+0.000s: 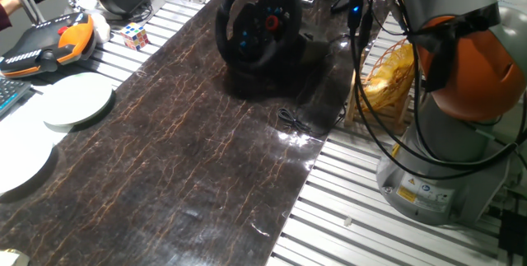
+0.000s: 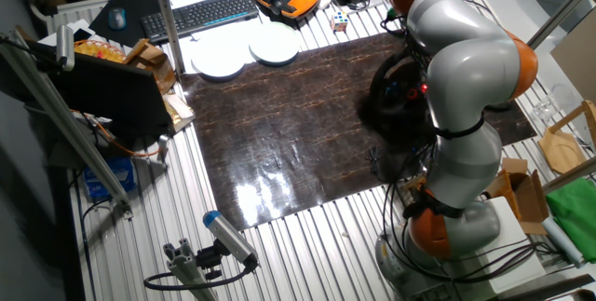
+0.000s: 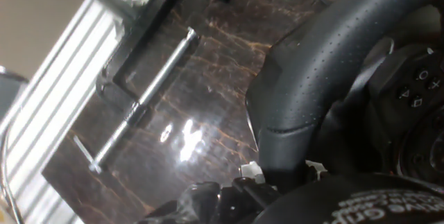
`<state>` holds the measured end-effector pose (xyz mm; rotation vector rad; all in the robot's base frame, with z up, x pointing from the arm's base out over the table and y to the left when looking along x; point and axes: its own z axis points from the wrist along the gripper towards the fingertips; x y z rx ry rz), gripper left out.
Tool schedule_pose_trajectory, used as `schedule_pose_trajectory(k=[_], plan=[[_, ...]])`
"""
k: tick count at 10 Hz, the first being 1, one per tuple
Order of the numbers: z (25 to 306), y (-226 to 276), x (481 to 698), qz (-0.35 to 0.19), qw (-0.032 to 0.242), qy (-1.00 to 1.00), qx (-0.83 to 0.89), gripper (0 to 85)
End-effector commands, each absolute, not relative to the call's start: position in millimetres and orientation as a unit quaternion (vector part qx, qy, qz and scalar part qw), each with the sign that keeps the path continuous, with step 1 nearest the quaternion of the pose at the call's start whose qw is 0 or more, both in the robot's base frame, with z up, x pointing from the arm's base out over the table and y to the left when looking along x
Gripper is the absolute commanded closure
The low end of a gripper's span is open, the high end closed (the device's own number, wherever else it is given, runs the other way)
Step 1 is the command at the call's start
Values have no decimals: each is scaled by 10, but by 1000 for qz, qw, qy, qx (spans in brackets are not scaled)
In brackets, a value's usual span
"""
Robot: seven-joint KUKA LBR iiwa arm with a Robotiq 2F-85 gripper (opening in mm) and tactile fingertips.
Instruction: Rotate the steering wheel 90 degrees counterclockwise
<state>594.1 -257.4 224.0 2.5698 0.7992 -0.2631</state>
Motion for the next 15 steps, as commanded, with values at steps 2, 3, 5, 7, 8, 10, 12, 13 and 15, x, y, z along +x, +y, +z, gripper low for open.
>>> schedule_pose_trajectory(k=[2,3,5,7,8,10,12,13,15], plan=[[2201,-2571,5958,-90,203,311,924,817],[2185,-2568,5967,-90,200,323,921,830],[2159,-2556,5980,-95,203,338,914,843],[2139,-2551,5986,-103,203,363,904,843],[2124,-2547,5994,-108,203,377,897,843],[2080,-2530,6011,-113,203,390,891,843],[2060,-2501,6031,-117,211,407,881,843],[2061,-2499,6034,-115,209,416,878,843],[2028,-2486,6056,-113,198,433,872,843]])
